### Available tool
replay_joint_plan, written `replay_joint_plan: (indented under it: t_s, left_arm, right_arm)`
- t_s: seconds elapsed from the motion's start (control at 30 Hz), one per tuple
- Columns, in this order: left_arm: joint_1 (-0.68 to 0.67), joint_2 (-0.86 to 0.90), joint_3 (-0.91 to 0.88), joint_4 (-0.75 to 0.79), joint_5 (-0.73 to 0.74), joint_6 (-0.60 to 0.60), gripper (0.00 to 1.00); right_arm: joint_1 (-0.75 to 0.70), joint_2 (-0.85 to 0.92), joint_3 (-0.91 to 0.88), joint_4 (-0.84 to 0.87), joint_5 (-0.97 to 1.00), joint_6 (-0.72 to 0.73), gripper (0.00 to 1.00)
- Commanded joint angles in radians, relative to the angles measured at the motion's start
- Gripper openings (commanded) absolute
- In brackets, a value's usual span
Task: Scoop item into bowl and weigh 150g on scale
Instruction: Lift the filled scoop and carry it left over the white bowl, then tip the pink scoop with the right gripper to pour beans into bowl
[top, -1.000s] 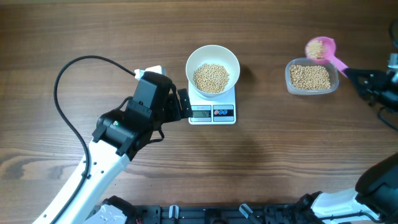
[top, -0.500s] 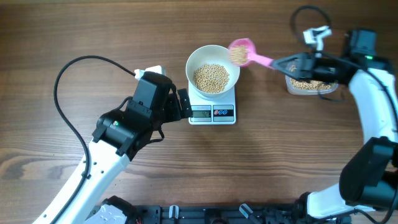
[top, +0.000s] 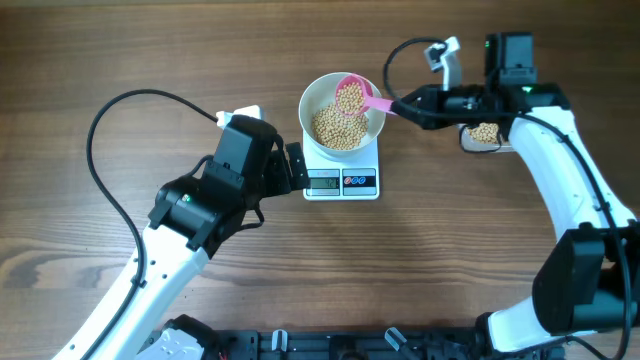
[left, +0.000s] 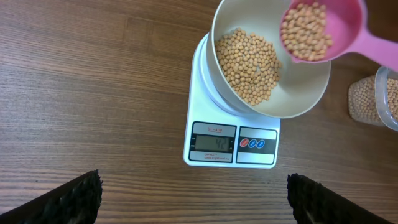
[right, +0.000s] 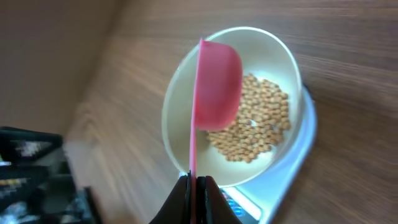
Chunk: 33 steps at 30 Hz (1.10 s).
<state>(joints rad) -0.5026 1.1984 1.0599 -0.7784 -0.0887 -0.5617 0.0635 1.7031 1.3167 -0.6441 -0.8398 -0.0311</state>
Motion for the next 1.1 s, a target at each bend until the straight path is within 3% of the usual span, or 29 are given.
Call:
replay_joint_plan:
  t_s: [0.0, 0.4, 0.73, 1.07]
  left_arm:
    - [0.005, -0.007, 0.000, 0.002, -0.010, 0.008, 1.00]
    - [0.005, -0.007, 0.000, 0.002, -0.010, 0.008, 1.00]
    - [0.005, -0.007, 0.000, 0.002, -0.010, 0.008, 1.00]
    - [0.005, -0.007, 0.000, 0.002, -0.010, 0.008, 1.00]
  right_arm:
    - [0.064, -0.054, 0.006, 0.008, 0.205, -0.083, 0.05]
    - [0.243, -0.134, 0.006, 0.038, 0.583, -0.293, 0.04]
    - [0.357, -0.137, 0.006, 0.038, 0.762, -0.498, 0.04]
    - [0.444, -0.137, 0.006, 0.041, 0.896, -0.536, 0.04]
